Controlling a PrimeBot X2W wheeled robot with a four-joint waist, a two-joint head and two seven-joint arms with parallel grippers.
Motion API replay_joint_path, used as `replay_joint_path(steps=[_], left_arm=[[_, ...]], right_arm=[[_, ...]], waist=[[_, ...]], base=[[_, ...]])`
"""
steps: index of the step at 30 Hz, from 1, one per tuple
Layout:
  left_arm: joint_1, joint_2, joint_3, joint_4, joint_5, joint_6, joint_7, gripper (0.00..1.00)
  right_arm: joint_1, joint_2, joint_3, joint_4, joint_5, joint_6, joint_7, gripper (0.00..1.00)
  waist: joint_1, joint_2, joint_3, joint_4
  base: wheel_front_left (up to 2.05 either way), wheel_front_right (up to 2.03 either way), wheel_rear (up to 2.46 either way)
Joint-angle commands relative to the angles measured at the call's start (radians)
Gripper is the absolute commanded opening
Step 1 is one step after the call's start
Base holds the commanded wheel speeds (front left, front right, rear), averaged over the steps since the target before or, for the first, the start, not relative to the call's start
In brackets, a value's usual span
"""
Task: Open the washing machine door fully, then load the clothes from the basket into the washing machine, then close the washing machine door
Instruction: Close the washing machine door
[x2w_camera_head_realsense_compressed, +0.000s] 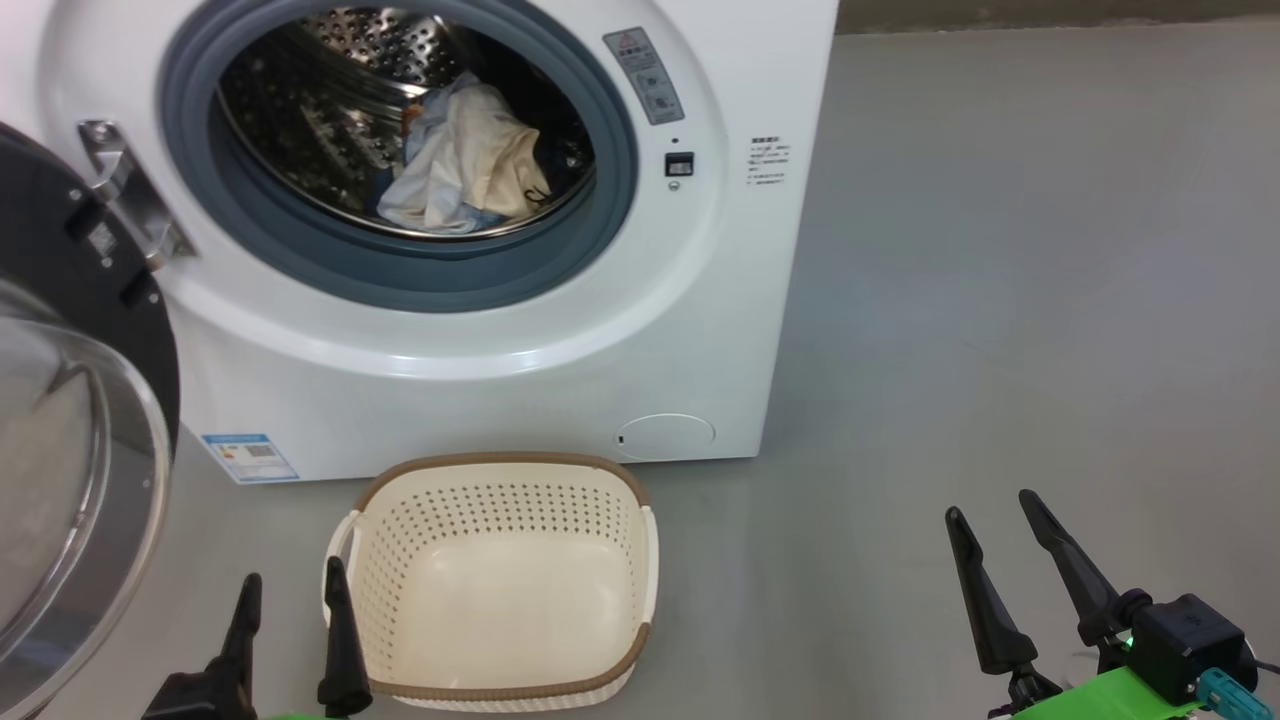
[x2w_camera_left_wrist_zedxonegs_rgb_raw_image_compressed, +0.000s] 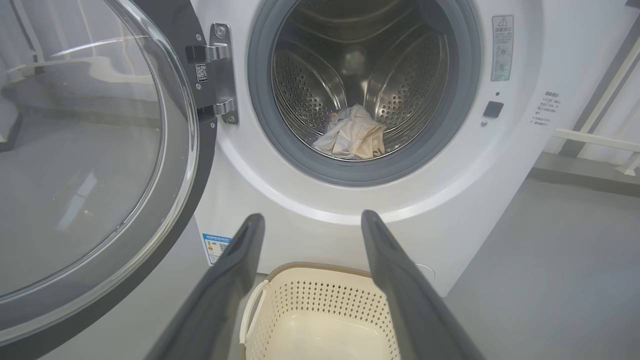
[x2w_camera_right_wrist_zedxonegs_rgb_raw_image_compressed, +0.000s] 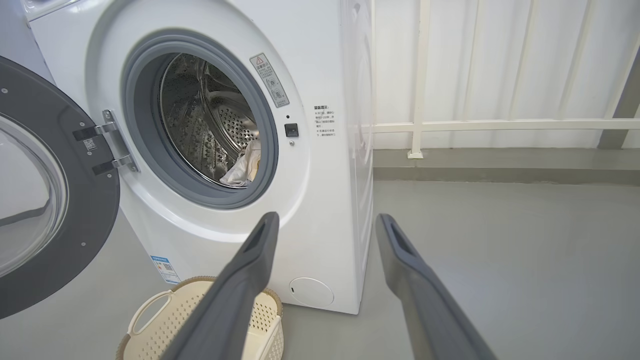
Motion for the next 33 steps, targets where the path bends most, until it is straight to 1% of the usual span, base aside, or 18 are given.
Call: replay_joint_path(steps=[1,7,14,33], left_arm=[[-0.013,0.012,0.032,-0.025,0.007,-0.001,-0.007,1.0],[-0.011,0.012,0.032,-0.029,0.004,0.001,-0.007,1.0],[-0.007,0.012,0.03,-0.033,0.0,0.008,-0.007,1.0],[0.002,0.012,0.018,-0.039,-0.018,0.023,-0.007,1.0]], right_arm=[[-0.016,-0.015,0.023,-0.025,0.003,0.002,-0.005,1.0],[-0.025,-0.025,0.03,-0.027,0.001,0.002,-0.005,1.0],[-0.036,-0.037,0.039,-0.024,0.0,0.002,-0.005,1.0],[-0.063,-0.062,0.066,-0.022,-0.008,0.002,-0.005,1.0]], waist=[[0.0,-0.0001,-0.002,0.012],[0.0,-0.0001,-0.005,0.064],[0.0,-0.0001,-0.012,0.145],[0.0,-0.0001,-0.015,0.41]], base=[[0.0,0.0,0.0],[0.0,0.0,0.0],[0.0,0.0,0.0],[0.0,0.0,0.0]])
